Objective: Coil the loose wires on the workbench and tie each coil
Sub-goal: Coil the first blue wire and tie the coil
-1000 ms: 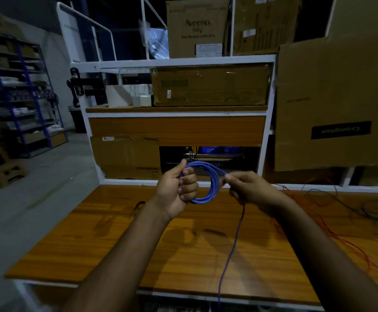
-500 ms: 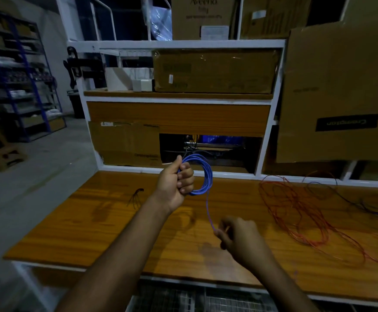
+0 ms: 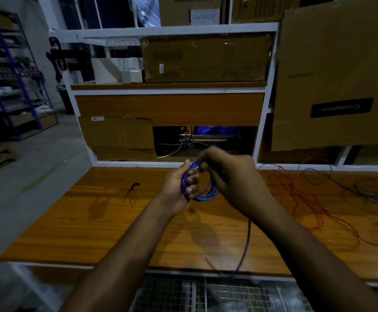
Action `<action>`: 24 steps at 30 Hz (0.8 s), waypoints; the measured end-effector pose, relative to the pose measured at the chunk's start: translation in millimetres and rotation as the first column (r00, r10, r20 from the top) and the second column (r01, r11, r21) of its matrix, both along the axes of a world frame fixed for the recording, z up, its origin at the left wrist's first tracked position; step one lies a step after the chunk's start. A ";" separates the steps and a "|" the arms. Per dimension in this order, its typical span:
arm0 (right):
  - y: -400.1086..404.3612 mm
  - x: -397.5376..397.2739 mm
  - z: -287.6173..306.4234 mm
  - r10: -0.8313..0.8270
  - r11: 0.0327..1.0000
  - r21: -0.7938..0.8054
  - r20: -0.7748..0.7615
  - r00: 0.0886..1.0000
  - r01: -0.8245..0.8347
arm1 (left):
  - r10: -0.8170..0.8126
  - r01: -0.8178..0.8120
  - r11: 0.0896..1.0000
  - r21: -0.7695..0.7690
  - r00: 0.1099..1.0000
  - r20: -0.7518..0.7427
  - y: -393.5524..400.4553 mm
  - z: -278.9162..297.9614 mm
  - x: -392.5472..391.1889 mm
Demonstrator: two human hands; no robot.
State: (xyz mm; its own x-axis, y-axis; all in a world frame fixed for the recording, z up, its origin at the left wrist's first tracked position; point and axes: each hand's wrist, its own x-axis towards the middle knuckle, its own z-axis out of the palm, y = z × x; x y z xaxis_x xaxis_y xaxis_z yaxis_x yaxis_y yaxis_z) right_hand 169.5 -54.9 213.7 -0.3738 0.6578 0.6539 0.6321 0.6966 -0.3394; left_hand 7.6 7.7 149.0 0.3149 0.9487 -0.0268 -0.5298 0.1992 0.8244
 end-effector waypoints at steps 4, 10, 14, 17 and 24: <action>37.7 5.7 0.6 -0.184 0.980 0.061 -0.084 0.979 0.189 | -0.069 0.069 0.998 0.009 0.994 0.080 -6.0 9.8 4.0; 68.9 18.8 -12.3 -0.307 0.951 0.010 -0.077 0.949 0.308 | -0.205 0.205 0.979 0.011 0.973 0.110 -10.4 21.9 -0.1; 70.7 24.7 -19.4 -0.216 0.950 -0.235 -0.026 0.976 0.204 | -0.201 0.202 0.979 0.008 0.967 0.157 -7.2 23.6 -10.3; 66.9 38.7 -36.0 -0.070 0.871 -0.492 -0.140 0.988 -0.008 | -0.141 0.144 0.990 0.005 0.957 0.252 -2.1 24.6 -19.5; 49.8 44.9 -60.9 -0.022 0.619 -0.685 -0.504 0.863 -0.384 | -0.125 0.124 0.992 0.021 0.946 0.300 5.6 24.9 -27.3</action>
State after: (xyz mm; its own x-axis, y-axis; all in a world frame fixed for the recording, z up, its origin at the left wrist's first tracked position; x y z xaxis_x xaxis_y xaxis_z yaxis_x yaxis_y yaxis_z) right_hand 214.4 -5.1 152.8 -0.3615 0.9288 0.0814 0.1674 0.1506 -0.9743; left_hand -19.6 13.3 173.9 0.4237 0.9014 0.0892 -0.7236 0.2776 0.6319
